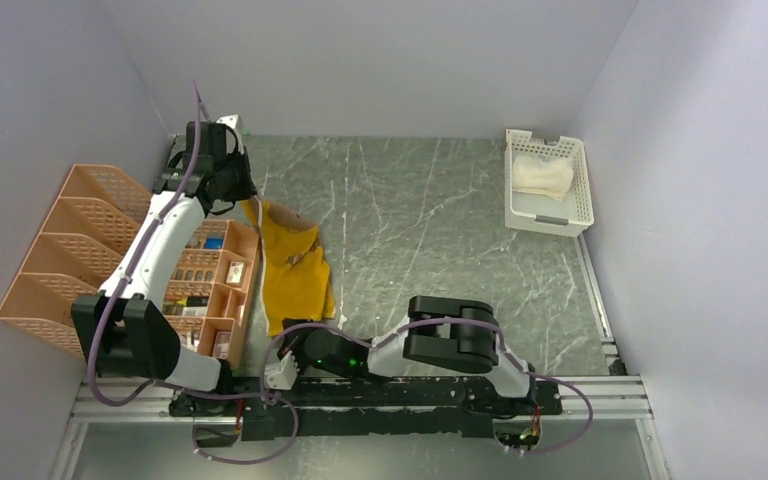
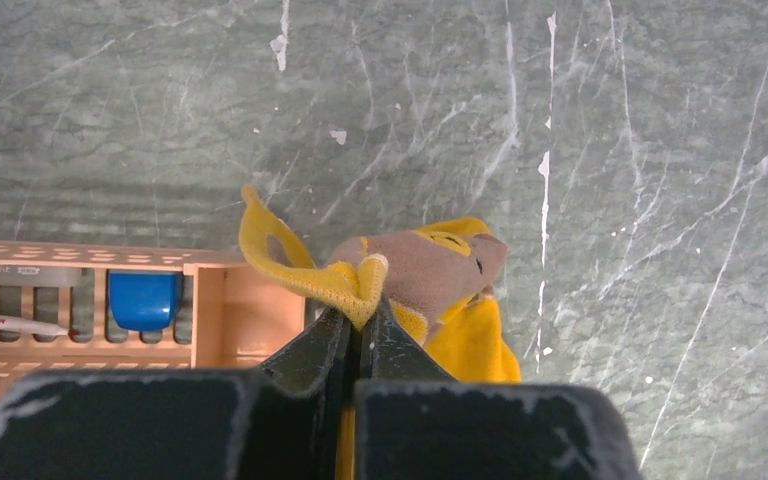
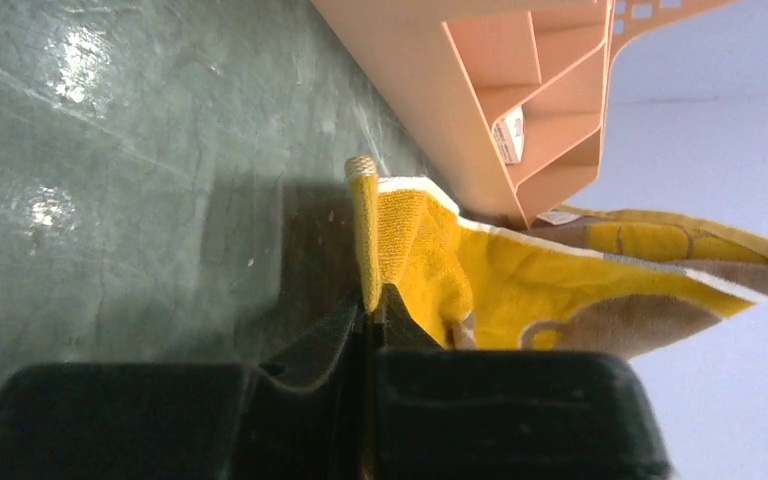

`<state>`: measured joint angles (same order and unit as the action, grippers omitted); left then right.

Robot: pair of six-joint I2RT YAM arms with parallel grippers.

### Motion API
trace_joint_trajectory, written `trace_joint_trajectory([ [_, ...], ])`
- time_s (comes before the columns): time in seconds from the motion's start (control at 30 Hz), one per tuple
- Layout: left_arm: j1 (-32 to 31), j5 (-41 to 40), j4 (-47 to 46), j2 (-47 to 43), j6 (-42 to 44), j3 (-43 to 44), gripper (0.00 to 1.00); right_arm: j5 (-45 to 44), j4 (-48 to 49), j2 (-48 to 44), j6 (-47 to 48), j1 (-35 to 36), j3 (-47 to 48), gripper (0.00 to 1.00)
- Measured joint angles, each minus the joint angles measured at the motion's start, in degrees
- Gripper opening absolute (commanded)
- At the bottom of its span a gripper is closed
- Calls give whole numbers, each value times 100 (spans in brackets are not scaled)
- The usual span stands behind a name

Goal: Roll the towels
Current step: Flatten out the towel at the center of the board.

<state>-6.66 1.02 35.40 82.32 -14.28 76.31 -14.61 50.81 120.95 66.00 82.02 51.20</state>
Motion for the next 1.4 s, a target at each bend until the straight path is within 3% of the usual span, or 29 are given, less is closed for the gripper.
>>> trace_joint_trajectory([
  [0.1,76,52,22,70,42,50,7,24,201,-107,-136,-37,-240,0],
  [0.2,238,68,63,184,94,195,7,26,326,-826,-476,-160,-984,0],
  [0.33,476,68,81,186,131,341,7,140,-39,-2938,-1318,-859,-1663,0],
  [0.47,621,74,-42,-111,70,289,7,490,-568,-5493,-2549,-2065,-1565,0],
  [0.57,625,219,-186,-715,-72,81,7,557,-1060,-6666,-3217,-2579,-1217,0],
  [0.7,621,623,-308,-1825,-413,-155,7,544,-2184,-7600,-3875,-2590,-734,0],
  [0.93,623,1102,-33,-3576,-1174,-505,7,568,-4000,-9514,-5066,-2592,-859,0],
  [1.07,623,1388,208,-4159,-1482,-863,7,503,-4612,-10006,-5611,-2592,-1001,0],
  [1.17,623,1508,302,-4179,-1578,-1353,7,57,-4937,-9886,-5971,-2592,-1300,0],
  [1.4,623,1698,192,-3158,-1714,-2291,7,-1473,-5587,-7503,-6610,-2693,-337,0],
])
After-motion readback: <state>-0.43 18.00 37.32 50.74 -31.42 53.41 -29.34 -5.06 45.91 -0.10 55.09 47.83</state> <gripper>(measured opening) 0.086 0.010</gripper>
